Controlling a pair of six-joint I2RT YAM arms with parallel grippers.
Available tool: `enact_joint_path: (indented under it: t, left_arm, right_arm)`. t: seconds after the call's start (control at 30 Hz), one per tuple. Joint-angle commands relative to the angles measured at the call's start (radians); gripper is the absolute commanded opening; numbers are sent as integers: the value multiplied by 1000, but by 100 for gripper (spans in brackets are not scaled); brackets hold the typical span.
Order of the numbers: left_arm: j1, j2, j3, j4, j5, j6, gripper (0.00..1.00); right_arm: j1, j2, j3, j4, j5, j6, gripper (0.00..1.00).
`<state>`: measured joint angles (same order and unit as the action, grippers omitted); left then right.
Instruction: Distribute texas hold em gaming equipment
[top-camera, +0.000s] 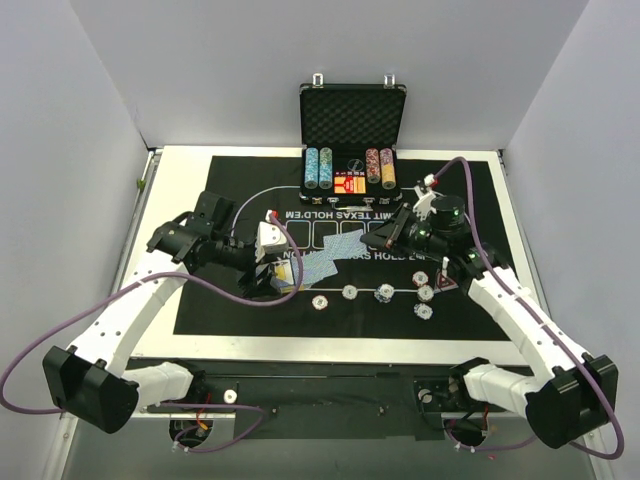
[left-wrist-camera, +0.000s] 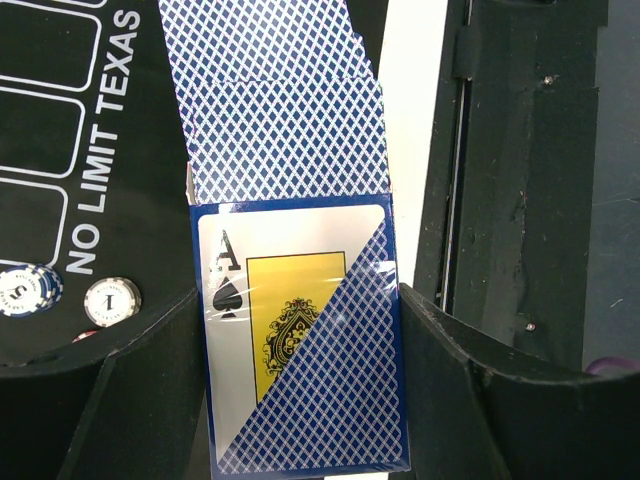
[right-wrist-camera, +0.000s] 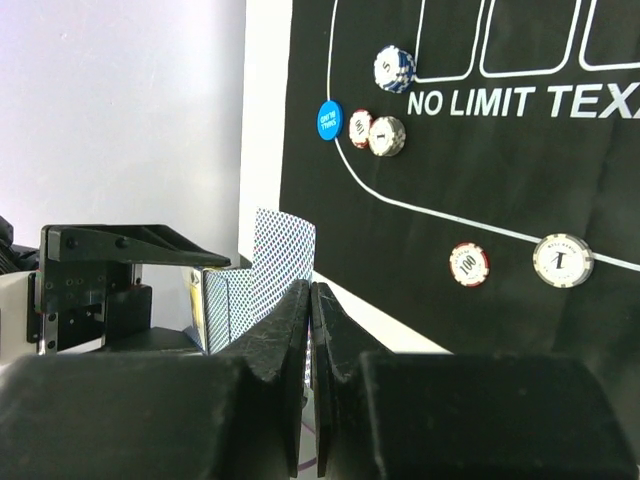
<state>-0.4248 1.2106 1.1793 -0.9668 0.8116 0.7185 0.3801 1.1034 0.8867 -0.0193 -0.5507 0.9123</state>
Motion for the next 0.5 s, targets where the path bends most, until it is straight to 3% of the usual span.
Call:
enact_joint_path:
  t: [0.0, 0.3, 0.47]
  left_arm:
    - [0, -40, 11, 33, 49, 9, 4]
    - [3, -54, -4, 23, 51, 10, 4]
    - [4, -57, 2, 11, 51, 15, 4]
  right_arm:
    - [-4, 24, 44, 54, -43, 10, 0]
    - [-46, 114, 144, 108, -74, 42, 0]
    - [-47, 205, 156, 243, -89, 98, 0]
